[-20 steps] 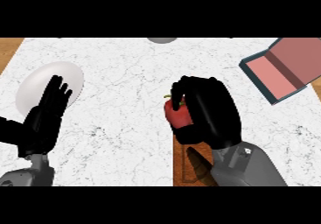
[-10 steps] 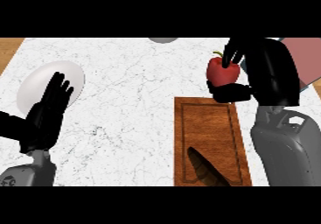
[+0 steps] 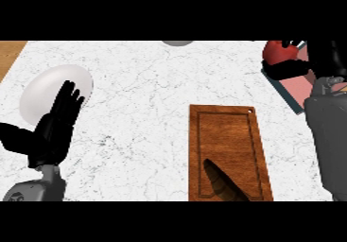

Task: Pick the bell pepper from the cutting board and place it in the cardboard box

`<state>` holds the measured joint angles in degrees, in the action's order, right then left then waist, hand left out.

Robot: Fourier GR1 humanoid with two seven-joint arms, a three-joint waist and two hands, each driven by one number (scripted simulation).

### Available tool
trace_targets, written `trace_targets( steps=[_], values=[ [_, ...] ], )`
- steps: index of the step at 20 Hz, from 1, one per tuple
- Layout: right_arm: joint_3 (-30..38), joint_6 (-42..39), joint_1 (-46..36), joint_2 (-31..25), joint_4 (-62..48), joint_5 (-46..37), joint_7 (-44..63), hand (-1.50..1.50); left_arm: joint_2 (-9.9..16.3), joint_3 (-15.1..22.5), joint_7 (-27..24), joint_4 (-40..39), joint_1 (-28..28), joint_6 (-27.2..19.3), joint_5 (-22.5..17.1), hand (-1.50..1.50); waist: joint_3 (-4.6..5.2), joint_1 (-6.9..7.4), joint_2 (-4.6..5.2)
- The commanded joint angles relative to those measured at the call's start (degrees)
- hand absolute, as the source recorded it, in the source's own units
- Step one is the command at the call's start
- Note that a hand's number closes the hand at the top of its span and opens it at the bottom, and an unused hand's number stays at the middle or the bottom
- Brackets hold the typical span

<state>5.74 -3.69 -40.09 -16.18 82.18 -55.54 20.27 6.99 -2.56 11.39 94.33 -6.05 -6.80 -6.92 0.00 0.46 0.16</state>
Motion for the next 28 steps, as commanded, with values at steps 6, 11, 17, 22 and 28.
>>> trace_targets(
  steps=[6, 11, 17, 22, 28],
  values=[
    [4.9, 7.8, -9.9, -9.4, -26.7, -3.1, -12.1, 1.5, -0.3, -1.4, -3.1, -6.2, -4.0, 0.6, 0.0, 0.0, 0.0, 0.5, 0.33],
    [4.1, 12.0, -11.0, -11.3, -40.0, -6.2, -18.1, 1.5, 0.9, -0.8, 0.0, -0.1, -0.3, 2.3, -1.0, 0.0, -0.04, 1.52, 0.41],
    [1.0, 1.1, -11.8, -14.6, -52.5, -11.5, -13.9, -1.5, 0.2, -0.3, -0.2, -1.7, -2.3, 1.6, -0.4, 0.0, -0.03, 2.36, 1.02],
    [7.4, 8.6, -16.0, -15.7, -60.1, -6.0, -24.3, -1.5, -1.0, 1.0, 1.1, -0.4, -3.2, 0.5, 0.5, 0.0, -0.14, 2.14, 0.85],
    [15.3, 22.5, -14.2, -14.1, -54.0, 3.2, -36.6, -1.5, -0.6, 0.0, -0.1, -1.0, -1.6, 1.3, -0.2, 0.0, -0.22, 1.43, 0.6]
  ],
)
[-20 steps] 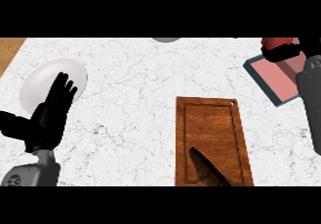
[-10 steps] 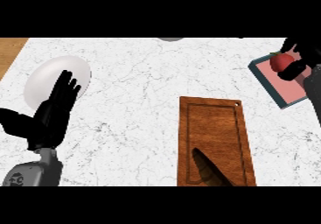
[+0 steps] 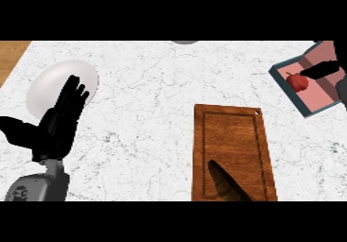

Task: Pick the bell pepper from the cutting board and place it in the cardboard box

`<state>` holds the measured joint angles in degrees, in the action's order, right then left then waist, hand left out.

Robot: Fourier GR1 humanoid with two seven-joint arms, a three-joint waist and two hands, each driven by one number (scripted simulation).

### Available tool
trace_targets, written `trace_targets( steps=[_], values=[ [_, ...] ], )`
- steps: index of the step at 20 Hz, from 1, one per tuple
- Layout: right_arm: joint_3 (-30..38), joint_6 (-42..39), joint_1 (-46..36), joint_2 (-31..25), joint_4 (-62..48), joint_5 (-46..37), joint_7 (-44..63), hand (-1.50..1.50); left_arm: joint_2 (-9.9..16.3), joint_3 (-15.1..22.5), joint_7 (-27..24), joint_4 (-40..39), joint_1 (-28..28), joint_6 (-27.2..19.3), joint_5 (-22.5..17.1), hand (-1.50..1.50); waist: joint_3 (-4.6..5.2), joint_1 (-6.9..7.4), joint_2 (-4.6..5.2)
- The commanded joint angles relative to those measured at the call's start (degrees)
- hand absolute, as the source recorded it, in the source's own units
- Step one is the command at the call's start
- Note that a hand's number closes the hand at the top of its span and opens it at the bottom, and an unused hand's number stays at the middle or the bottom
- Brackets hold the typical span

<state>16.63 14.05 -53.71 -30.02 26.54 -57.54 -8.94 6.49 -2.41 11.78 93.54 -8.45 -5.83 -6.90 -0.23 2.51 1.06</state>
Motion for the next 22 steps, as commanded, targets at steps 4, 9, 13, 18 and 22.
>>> trace_targets(
  steps=[4, 9, 13, 18, 22],
  values=[
    [11.5, 2.4, -3.4, -0.1, -1.2, 13.6, -11.6, -1.5, -0.9, 0.9, 0.2, 0.9, 1.0, -0.5, 0.5, 0.0, 0.0, -0.07, -0.13],
    [20.5, -5.1, -5.9, -0.3, -2.1, 24.7, -10.3, -1.5, 0.9, -1.7, 1.0, -1.1, -0.8, -0.5, -0.1, 0.0, 0.1, -1.58, -0.6],
    [26.2, -11.6, -2.6, -3.2, -4.7, 31.6, -15.2, -1.5, -0.3, 0.6, 2.2, 2.1, 0.3, -1.4, 1.2, 0.0, 0.04, -1.42, -0.57],
    [29.4, -14.0, -1.4, -7.3, -7.0, 35.9, -16.9, -1.5, 0.8, -1.0, 3.3, 2.9, 0.1, -0.4, -0.5, 0.0, 0.11, -1.12, -0.52],
    [30.6, -14.4, -0.7, -10.2, -8.9, 37.9, -19.7, -1.5, 0.2, -1.2, 2.7, 1.5, -0.9, -1.1, 0.0, 0.0, 0.09, -0.88, -0.28]
  ],
)
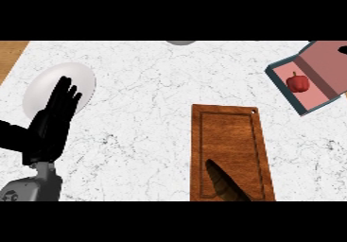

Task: Pick the bell pepper from the cutting board and place it in the cardboard box

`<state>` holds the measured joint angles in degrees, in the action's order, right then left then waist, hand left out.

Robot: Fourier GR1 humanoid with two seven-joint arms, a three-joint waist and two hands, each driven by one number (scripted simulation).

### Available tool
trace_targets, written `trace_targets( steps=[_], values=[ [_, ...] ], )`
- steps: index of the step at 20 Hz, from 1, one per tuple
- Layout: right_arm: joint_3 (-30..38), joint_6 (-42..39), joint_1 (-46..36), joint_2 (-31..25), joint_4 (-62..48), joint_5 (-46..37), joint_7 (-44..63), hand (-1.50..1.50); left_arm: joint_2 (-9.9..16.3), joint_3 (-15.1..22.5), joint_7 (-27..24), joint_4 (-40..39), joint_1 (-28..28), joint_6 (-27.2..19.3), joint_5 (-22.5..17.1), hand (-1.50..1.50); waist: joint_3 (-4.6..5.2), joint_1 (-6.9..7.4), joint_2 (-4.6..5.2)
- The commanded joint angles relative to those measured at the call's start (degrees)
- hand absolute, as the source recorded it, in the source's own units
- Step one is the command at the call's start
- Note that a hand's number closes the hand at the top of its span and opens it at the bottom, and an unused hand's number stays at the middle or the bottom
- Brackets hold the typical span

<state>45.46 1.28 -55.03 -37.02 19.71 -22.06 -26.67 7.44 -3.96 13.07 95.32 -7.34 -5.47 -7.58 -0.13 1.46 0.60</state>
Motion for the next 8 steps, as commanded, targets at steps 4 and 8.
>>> trace_targets(
  steps=[4, 8],
  values=[
    [2.7, -5.1, 3.3, -6.1, -2.9, 4.7, -3.9, -1.5, -2.3, 3.3, -2.1, 0.1, 1.8, -0.7, 2.9, 0.0, 0.0, -0.01, -0.01],
    [2.5, -7.2, 6.4, -7.8, -4.5, 5.8, -6.9, -1.5, -0.8, 0.5, 1.0, -0.4, -1.9, -1.3, 1.5, 0.0, -0.02, -0.04, 0.07]
  ],
)
